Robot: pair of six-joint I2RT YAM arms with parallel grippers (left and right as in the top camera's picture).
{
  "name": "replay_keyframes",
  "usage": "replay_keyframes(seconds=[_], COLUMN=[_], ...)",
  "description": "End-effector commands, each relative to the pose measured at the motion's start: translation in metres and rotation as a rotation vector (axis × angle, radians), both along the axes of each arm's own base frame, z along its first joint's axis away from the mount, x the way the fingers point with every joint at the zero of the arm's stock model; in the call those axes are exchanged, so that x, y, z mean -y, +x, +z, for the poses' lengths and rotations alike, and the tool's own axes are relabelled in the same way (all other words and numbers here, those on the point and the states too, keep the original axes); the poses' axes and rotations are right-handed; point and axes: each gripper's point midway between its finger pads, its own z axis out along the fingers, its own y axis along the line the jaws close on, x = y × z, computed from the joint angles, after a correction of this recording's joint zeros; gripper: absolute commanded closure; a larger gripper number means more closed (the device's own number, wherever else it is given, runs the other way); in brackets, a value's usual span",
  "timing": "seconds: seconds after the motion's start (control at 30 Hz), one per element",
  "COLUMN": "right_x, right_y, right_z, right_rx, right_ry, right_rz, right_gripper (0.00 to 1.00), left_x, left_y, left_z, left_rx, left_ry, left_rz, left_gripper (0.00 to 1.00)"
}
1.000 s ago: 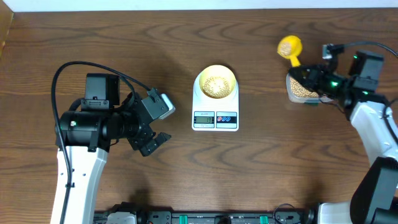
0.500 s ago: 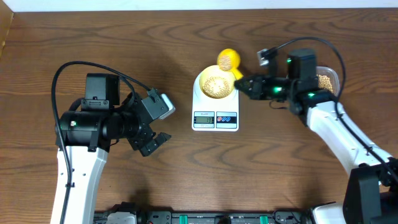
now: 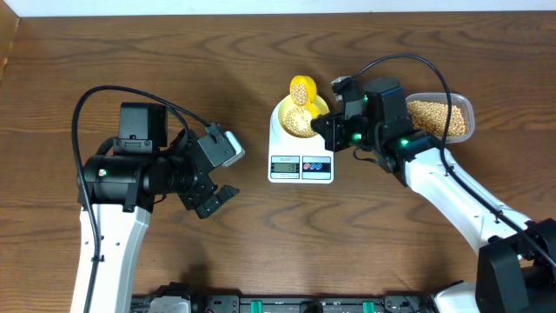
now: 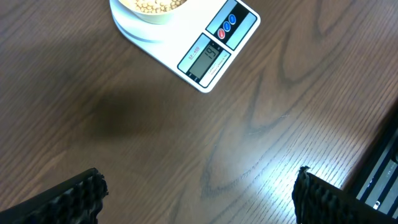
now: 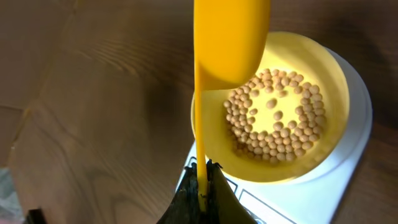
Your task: Scoop item into bowl and weigh 50g on scale
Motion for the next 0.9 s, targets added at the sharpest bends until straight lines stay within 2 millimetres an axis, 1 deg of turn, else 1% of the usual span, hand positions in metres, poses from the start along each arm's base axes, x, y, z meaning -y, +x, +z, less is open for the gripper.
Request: replay_keyframes(seconds=[0.0, 0.2, 0.4, 0.53, 0.67, 0.87], right_x=[0.005, 0.005, -0.001, 0.003, 0.012, 0.013], right_y=[0.002, 0.000, -0.003, -0.005, -0.007, -0.010], right_z=[-0.005, -0.011, -0.013, -0.019, -0.026, -0.028], right_rx=[0.022, 0.032, 0.070, 0.087, 0.112, 0.165], right_ry=[-0.052, -0.106, -0.157, -0.222, -0.320, -0.380], right_rz=[-0.015, -0.018, 0.011, 0.019, 0.047, 0.130], right_gripper=[0.99, 0.99, 0.99, 0.99, 0.99, 0.99], left_x=[-0.001, -0.001, -0.001, -0.001, -0.001, -0.001], left_y=[0.001, 0.001, 0.001, 0.001, 0.001, 0.001], left_z=[0.004, 0.004, 0.004, 0.004, 0.004, 0.004], left_rx=[0.018, 0.018, 0.018, 0.018, 0.018, 0.018], left_ry=[0.003, 0.003, 0.003, 0.003, 0.003, 0.003], left_rz=[-0.003, -0.003, -0.003, -0.003, -0.003, -0.003], left_gripper=[0.02, 0.02, 0.02, 0.02, 0.02, 0.02])
